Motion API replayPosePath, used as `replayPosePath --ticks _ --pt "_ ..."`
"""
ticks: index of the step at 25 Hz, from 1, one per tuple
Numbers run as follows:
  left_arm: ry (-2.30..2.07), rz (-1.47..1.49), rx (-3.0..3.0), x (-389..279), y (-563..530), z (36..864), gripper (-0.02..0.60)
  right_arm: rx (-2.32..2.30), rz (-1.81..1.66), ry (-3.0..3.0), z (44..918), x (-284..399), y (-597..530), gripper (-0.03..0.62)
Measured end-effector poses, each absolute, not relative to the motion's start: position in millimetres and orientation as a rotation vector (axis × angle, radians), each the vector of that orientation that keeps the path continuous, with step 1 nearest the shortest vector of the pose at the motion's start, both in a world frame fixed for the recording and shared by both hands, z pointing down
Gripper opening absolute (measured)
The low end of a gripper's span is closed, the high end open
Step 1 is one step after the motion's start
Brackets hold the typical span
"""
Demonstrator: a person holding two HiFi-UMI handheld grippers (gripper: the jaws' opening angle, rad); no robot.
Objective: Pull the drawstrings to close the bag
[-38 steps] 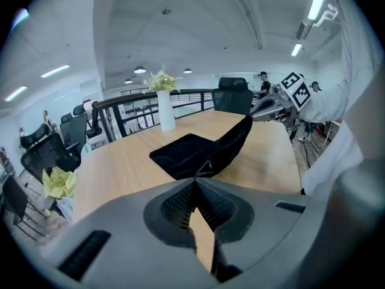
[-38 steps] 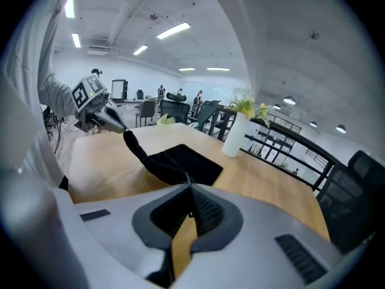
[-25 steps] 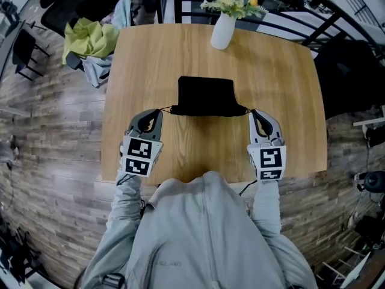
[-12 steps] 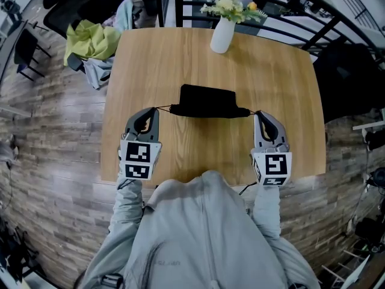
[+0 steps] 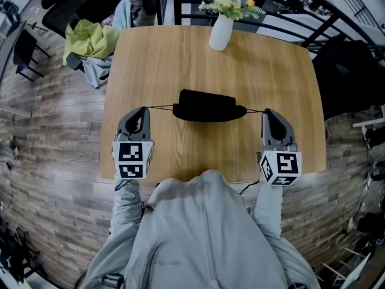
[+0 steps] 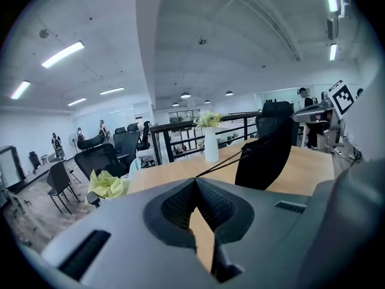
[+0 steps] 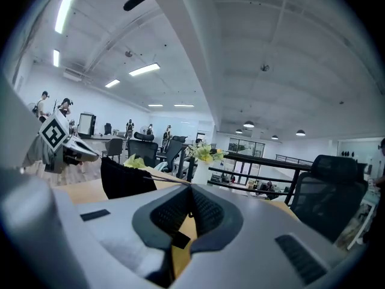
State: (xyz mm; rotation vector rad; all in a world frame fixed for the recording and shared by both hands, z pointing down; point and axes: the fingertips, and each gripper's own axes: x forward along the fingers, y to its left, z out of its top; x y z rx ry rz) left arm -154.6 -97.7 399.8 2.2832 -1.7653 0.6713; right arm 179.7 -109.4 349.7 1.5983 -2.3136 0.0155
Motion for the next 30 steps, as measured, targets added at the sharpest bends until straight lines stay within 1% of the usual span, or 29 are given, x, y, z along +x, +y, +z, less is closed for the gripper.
replayPosePath --ticks 6,13,30 --pt "-1.773 0.687 2.237 -167.0 -92.9 413.8 0.026 1.658 0.135 -2.359 352.4 188.0 -106.4 0.021" --pt "-1.799 0.71 2.193 -180.0 -89.1 429.2 0.026 1.711 0.126 -2.289 361.1 198.7 -103.6 0.023" --pt "-1.852 0.711 2.12 -208.4 -78.7 436.5 0.026 1.829 0.162 -2.202 376.9 234.4 -90.6 0.023"
